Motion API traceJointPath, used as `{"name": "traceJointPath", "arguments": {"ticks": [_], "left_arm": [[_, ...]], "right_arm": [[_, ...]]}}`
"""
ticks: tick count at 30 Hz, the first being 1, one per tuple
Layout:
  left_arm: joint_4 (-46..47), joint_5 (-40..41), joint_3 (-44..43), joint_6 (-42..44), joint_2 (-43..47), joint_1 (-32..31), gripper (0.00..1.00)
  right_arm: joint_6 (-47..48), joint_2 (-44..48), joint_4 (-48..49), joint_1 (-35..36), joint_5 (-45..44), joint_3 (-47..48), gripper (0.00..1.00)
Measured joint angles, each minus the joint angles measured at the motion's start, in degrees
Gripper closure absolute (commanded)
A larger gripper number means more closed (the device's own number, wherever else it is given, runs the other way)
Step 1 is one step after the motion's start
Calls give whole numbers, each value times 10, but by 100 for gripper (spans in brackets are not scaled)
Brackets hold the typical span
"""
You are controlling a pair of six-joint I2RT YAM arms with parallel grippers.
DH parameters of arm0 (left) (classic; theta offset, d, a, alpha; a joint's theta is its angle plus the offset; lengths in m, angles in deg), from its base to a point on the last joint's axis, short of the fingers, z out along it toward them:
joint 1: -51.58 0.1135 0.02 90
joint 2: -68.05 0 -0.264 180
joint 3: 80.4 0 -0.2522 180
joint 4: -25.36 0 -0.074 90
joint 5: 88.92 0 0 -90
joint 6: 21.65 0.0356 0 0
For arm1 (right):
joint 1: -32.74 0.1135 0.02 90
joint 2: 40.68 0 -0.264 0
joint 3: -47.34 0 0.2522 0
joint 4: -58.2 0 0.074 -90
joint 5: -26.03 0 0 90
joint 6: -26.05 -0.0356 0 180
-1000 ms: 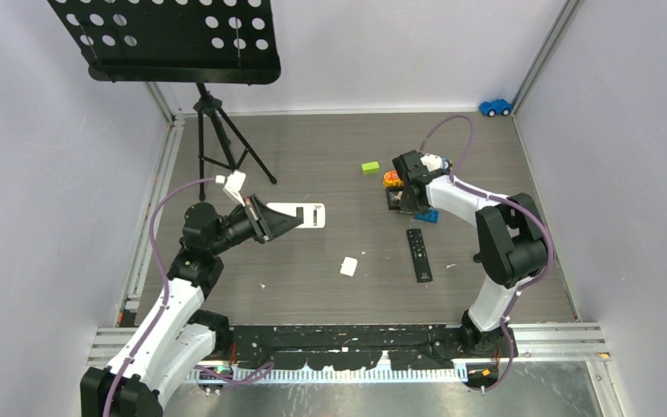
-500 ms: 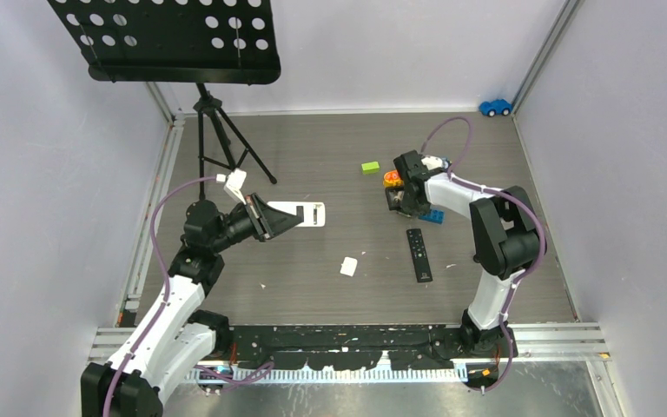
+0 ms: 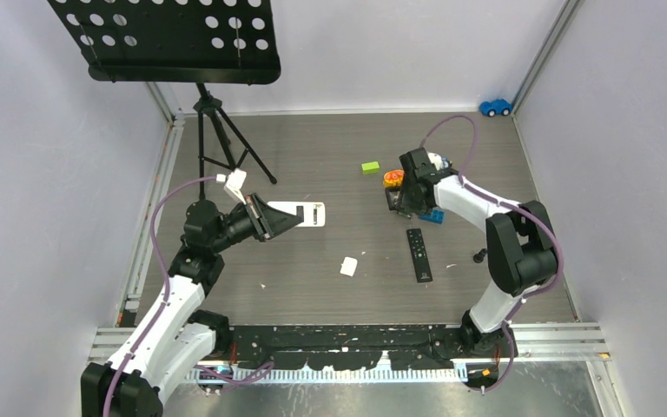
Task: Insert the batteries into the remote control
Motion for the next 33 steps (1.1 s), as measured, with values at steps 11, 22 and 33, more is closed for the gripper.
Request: {"name": "traceJointPath", "arguments": {"ticks": [11, 22, 33], "left_arm": [[-6, -1, -16, 0, -8, 0, 100], [-4, -7, -23, 0, -8, 0, 100], [-5, -13, -23, 0, -9, 0, 100]], "right_arm": [[193, -54, -72, 0, 63, 81, 41], [295, -89, -109, 0, 91, 85, 41], [331, -123, -116, -5, 116, 116, 45]]}}
